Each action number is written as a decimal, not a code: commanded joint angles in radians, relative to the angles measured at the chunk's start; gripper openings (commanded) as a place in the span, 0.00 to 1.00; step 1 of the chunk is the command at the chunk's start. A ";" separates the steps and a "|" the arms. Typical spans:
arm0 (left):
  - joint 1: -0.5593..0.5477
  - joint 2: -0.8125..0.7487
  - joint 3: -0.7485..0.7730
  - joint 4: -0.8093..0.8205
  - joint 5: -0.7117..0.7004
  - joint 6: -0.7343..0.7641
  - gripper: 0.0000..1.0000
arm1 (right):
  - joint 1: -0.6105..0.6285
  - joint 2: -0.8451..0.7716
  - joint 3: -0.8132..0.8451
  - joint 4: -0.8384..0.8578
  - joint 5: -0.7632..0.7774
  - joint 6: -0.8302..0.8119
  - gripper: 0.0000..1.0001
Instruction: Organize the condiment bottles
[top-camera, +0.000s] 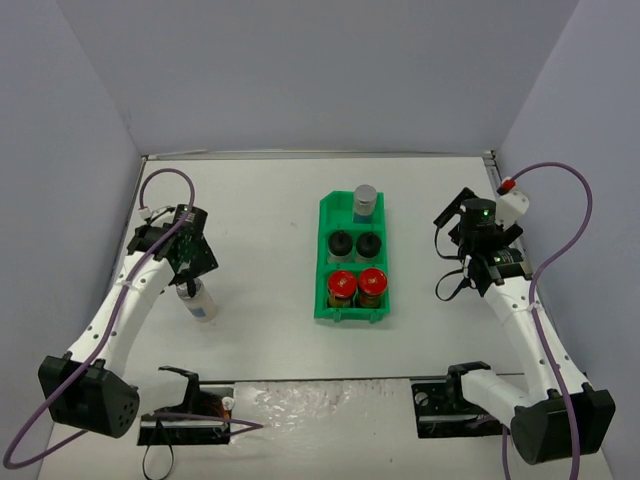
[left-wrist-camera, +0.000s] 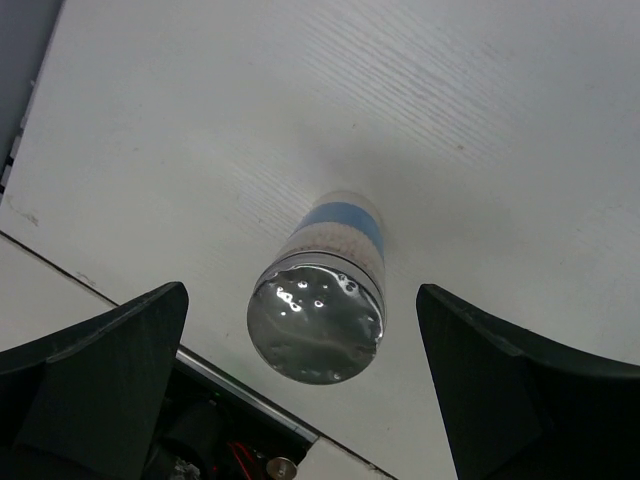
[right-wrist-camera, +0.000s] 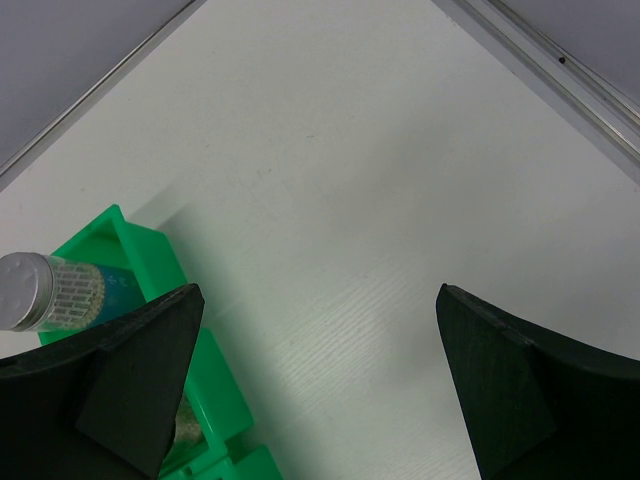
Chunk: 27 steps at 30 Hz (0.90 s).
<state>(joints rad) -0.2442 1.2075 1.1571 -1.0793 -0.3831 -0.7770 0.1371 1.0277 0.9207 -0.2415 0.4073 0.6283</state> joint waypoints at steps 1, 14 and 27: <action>0.031 -0.017 -0.023 0.051 0.100 -0.030 0.97 | -0.007 0.013 -0.005 0.057 0.007 0.004 1.00; 0.033 -0.021 -0.144 0.117 0.234 -0.083 0.97 | -0.007 0.006 -0.021 0.062 0.007 0.006 1.00; 0.033 -0.019 -0.140 0.133 0.223 -0.088 0.32 | -0.007 0.006 -0.025 0.065 0.000 0.005 1.00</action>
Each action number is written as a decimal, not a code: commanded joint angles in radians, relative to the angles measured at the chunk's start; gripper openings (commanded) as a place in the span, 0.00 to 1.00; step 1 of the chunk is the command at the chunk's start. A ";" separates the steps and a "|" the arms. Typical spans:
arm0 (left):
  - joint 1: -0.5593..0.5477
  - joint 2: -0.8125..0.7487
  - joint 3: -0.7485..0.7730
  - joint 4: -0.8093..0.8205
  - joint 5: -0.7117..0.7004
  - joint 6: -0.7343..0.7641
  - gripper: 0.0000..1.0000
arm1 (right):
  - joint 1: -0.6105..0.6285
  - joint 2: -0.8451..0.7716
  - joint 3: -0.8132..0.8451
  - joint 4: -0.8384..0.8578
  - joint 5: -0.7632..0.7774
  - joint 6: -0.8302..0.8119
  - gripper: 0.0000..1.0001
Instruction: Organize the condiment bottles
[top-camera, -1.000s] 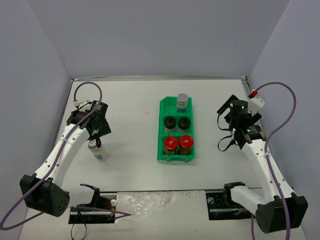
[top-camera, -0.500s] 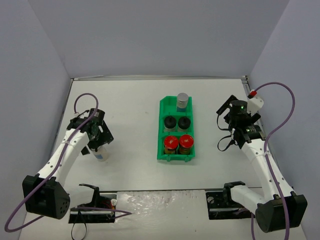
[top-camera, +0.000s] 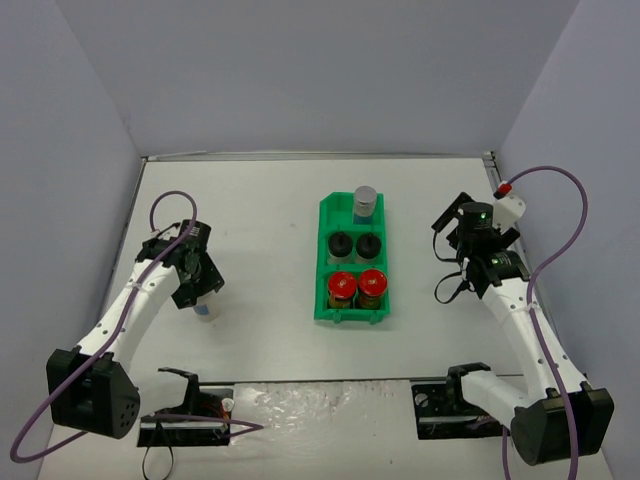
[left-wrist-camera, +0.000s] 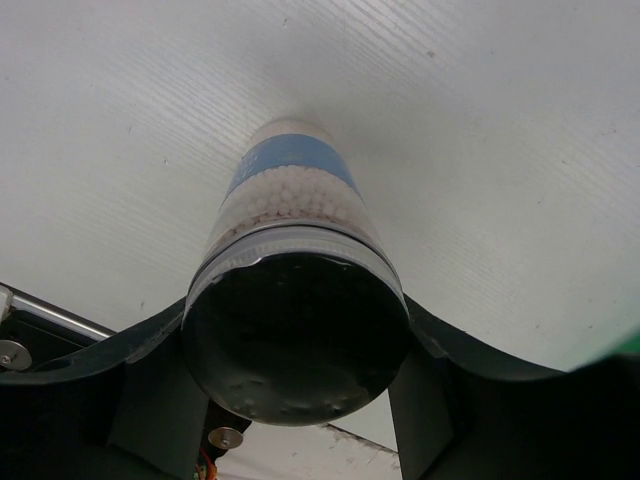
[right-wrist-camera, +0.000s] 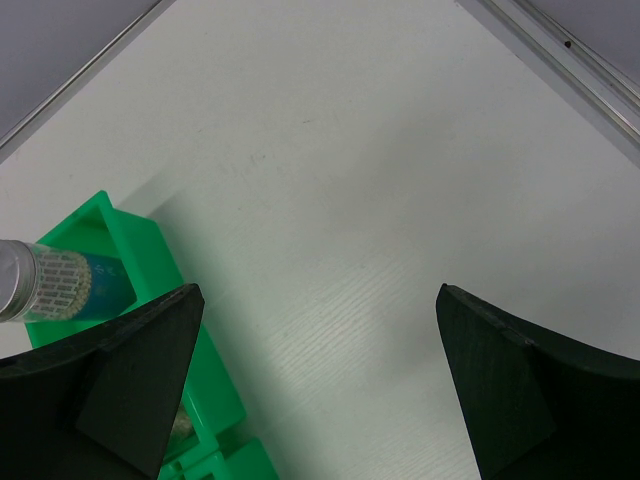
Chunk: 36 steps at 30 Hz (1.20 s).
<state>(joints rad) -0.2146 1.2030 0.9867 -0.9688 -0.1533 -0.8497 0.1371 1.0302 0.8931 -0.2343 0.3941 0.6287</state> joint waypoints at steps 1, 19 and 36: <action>0.003 -0.014 0.030 0.025 -0.005 -0.014 0.25 | -0.007 0.004 0.003 0.058 0.013 0.005 1.00; -0.041 0.033 0.288 0.099 -0.006 0.163 0.00 | -0.007 0.011 0.013 0.058 0.008 0.005 1.00; -0.339 0.734 1.144 0.072 0.030 0.464 0.00 | -0.012 0.033 0.062 0.056 0.045 -0.011 1.00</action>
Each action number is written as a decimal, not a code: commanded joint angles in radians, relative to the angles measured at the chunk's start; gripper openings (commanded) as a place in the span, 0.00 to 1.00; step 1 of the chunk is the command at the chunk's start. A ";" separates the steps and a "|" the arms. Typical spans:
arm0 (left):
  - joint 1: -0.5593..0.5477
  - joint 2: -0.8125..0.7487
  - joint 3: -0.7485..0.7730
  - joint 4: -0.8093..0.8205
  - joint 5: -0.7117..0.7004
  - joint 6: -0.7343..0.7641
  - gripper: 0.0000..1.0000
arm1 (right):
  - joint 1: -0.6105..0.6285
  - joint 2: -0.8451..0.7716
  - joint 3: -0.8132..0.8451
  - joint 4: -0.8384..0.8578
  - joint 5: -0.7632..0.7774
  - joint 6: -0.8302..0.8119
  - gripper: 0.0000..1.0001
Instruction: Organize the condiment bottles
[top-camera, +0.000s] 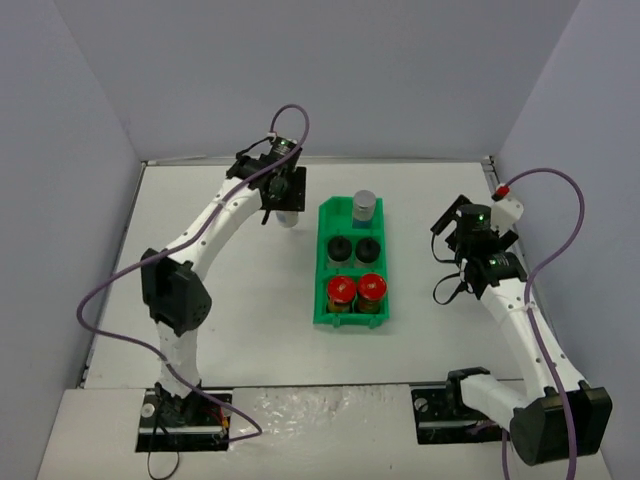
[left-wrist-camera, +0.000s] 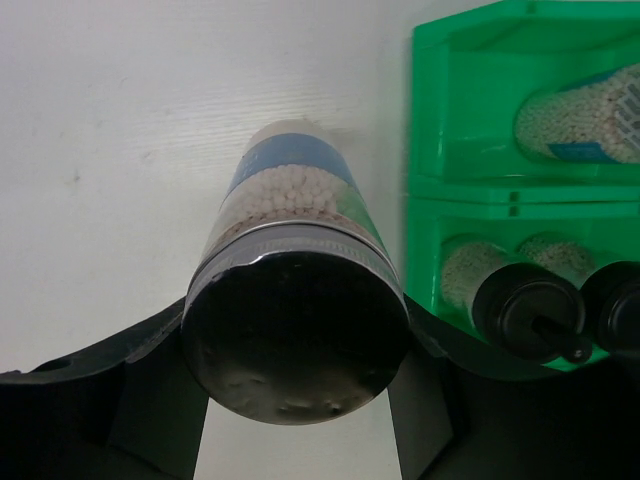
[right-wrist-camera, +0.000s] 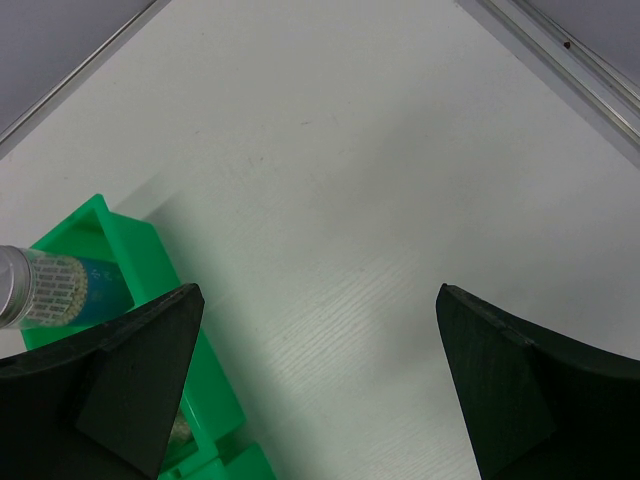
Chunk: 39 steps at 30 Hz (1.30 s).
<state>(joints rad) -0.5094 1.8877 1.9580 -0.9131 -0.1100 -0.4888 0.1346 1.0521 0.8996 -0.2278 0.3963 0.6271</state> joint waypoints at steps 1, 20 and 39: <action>-0.056 0.080 0.218 0.018 -0.016 0.116 0.00 | -0.009 0.012 0.058 0.048 0.046 -0.010 1.00; -0.152 0.314 0.532 0.071 0.064 0.271 0.00 | -0.016 -0.020 0.014 0.040 0.058 -0.012 1.00; -0.190 0.369 0.500 0.109 0.108 0.325 0.00 | -0.020 -0.038 -0.013 0.040 0.055 -0.014 1.00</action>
<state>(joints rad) -0.7000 2.3075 2.4298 -0.8926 0.0033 -0.1891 0.1230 1.0356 0.8874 -0.2283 0.4137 0.6209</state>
